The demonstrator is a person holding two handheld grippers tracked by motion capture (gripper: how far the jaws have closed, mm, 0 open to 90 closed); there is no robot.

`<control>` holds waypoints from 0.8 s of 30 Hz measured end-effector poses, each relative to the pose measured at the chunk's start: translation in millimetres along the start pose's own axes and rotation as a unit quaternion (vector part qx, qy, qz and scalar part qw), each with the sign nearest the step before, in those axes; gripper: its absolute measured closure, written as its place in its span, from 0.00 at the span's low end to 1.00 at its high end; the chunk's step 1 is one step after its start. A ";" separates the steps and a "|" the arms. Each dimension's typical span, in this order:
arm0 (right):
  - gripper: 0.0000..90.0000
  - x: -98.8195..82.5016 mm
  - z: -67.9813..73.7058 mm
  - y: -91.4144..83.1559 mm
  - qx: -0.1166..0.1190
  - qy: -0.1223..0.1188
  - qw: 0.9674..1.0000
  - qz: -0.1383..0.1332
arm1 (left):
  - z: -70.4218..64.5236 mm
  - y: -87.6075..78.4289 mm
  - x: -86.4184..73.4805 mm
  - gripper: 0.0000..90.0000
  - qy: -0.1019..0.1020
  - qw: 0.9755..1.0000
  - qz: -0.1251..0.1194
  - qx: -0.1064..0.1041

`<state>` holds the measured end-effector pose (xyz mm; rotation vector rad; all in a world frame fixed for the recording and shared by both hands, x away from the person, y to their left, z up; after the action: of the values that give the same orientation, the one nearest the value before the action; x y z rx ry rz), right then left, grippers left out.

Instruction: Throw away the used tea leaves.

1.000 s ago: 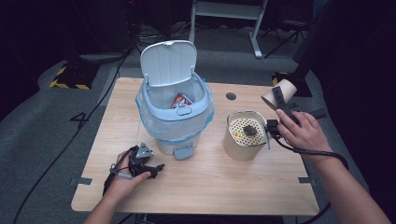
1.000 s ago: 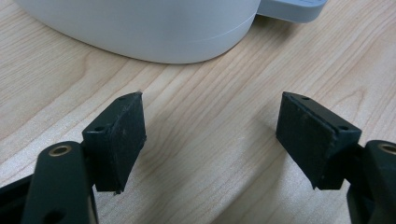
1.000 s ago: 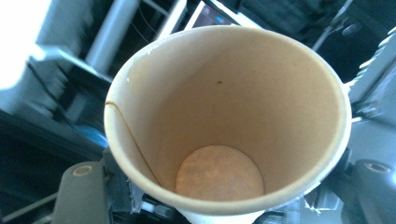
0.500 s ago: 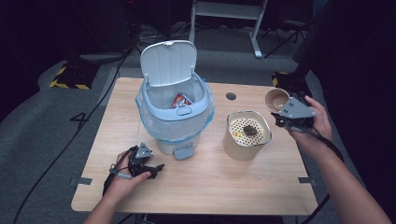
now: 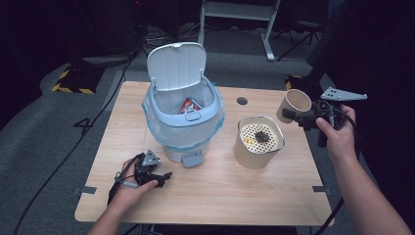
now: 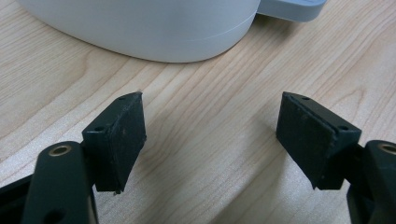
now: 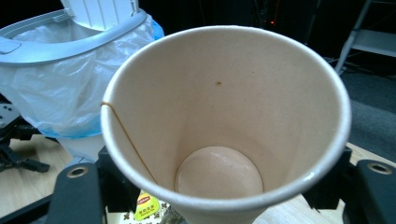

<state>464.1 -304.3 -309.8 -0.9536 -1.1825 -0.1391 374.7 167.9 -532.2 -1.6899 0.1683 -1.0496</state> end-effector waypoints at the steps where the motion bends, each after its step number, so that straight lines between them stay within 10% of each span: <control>1: 0.32 0.0 -0.4 0.1 0.006 -0.001 1.000 0.001 | 0.0 0.0 0.0 0.27 0.000 1.000 0.000 0.000; 24: 0.32 16.5 9.1 3.8 0.029 -0.064 0.997 0.040 | 0.6 0.1 0.4 0.27 0.002 1.000 0.001 0.001</control>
<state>466.5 -289.5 -297.8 -0.9689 -1.2577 0.0206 375.4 168.1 -532.1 -1.6859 0.1703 -1.0512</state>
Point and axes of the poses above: each handheld gripper's, and its own axes: y roughly forward along the jaws, x roughly out of its top, z roughly to its left, the point moved 4 cm from there along y, roughly forward along the jaws, and after that the axes turned 11 degrees about z, right-handed, at the moved point
